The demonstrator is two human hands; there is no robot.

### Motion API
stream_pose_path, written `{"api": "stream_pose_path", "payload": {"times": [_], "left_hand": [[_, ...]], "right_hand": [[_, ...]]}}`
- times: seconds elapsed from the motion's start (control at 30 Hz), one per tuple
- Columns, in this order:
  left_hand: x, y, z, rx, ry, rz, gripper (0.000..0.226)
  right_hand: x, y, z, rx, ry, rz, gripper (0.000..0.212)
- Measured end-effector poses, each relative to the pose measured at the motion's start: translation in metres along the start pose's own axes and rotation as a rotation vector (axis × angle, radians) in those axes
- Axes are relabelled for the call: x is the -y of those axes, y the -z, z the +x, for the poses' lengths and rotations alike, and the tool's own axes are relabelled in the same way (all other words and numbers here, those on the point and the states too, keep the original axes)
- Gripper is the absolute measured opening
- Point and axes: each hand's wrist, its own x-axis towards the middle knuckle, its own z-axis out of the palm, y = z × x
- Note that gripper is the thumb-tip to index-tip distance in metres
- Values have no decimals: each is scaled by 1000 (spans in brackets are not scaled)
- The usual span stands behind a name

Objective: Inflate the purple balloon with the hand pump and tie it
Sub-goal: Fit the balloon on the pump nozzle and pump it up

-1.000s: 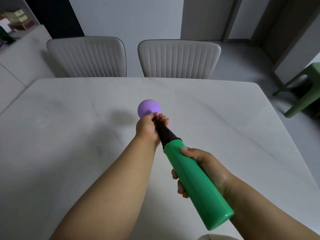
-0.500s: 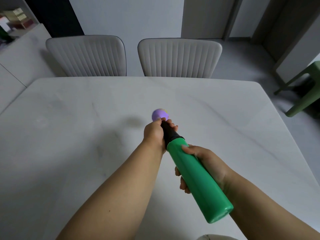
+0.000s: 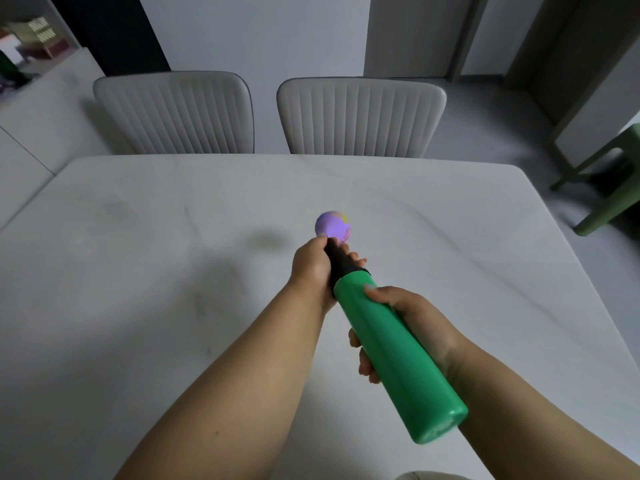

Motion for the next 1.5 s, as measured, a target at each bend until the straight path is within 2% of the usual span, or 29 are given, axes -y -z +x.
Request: {"api": "stream_pose_path", "payload": {"times": [0.1, 0.33, 0.6, 0.73, 0.8, 0.93, 1.07, 1.17, 1.37, 1.5], "left_hand": [[-2, 3, 0, -27, -24, 22, 31], [-37, 17, 16, -165, -201, 42, 30], [-9, 8, -4, -19, -60, 56, 28], [-6, 10, -14, 66, -39, -18, 23], [-4, 13, -14, 47, -49, -18, 24], [-7, 16, -6, -119, -158, 79, 23], [-24, 27, 5, -192, -200, 79, 26], [-25, 28, 5, -184, -193, 85, 26], [-4, 17, -9, -61, -143, 120, 26], [-11, 18, -4, -121, -180, 153, 24]], "right_hand": [[-1, -3, 3, 0, 4, -6, 52], [-17, -7, -11, 98, -11, 5, 51], [-6, -8, 1, 22, 21, 18, 49], [-7, -7, 6, 49, 30, 10, 52], [-10, -8, 7, 58, 20, 20, 52], [-17, -9, 4, 76, 5, 32, 51], [-25, -6, -8, 115, -36, 23, 50], [-25, -7, -10, 135, -46, 12, 50], [-7, -15, 5, 48, 34, 53, 54], [-10, -17, 7, 68, 51, 59, 54]]}}
